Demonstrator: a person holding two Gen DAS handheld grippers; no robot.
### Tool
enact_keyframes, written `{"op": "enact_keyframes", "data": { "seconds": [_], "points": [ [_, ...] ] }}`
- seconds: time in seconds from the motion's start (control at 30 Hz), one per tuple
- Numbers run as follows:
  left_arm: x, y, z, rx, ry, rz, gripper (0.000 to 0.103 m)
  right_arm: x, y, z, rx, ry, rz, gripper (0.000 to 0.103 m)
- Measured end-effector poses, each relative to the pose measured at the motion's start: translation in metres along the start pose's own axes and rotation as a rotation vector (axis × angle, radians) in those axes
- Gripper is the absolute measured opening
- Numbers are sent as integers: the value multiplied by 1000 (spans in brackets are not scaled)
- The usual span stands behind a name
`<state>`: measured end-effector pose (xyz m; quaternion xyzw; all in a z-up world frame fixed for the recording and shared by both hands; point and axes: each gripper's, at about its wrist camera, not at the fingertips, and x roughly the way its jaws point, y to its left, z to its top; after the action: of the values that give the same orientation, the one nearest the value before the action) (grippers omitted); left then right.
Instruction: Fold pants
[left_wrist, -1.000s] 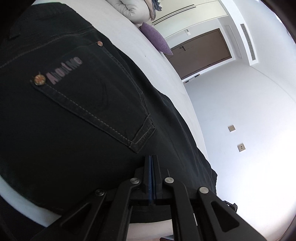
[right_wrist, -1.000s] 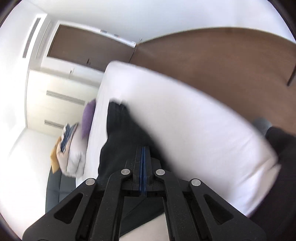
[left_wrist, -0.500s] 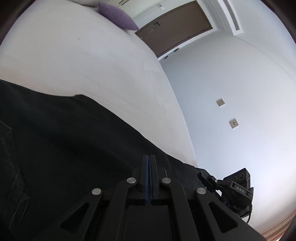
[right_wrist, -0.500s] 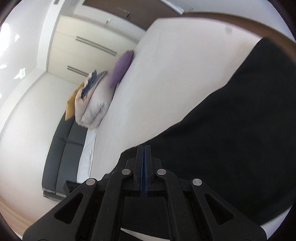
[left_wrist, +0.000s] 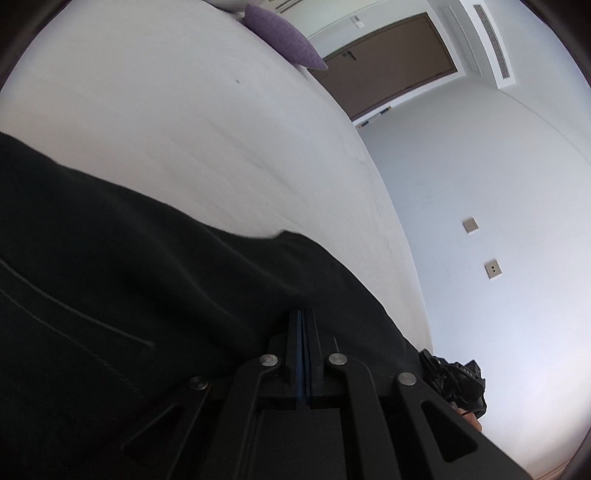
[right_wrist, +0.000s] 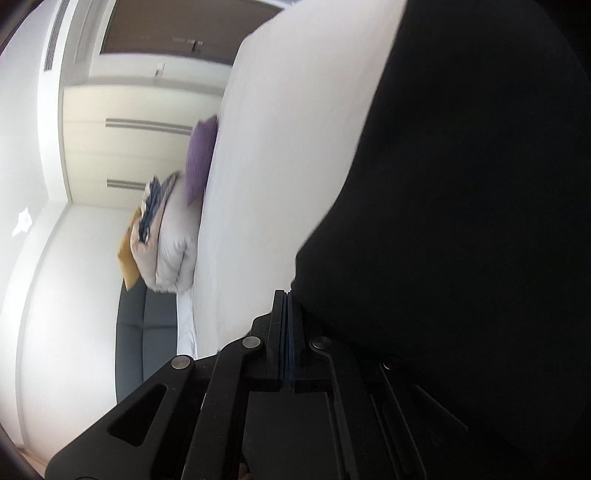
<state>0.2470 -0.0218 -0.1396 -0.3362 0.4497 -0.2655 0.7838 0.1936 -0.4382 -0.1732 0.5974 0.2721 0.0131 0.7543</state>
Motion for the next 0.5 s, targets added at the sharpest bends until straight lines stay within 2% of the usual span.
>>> {"op": "enact_keyframes", "data": {
  "seconds": [0.13, 0.23, 0.5],
  "points": [
    [-38, 35, 13, -36, -67, 58, 4, -57, -30, 38, 46, -102, 9, 0],
    [-63, 60, 21, -74, -103, 68, 4, -72, -38, 50, 56, -120, 9, 0],
    [-91, 73, 19, -30, -126, 117, 4, -114, -57, 66, 96, -230, -18, 0]
  ]
}}
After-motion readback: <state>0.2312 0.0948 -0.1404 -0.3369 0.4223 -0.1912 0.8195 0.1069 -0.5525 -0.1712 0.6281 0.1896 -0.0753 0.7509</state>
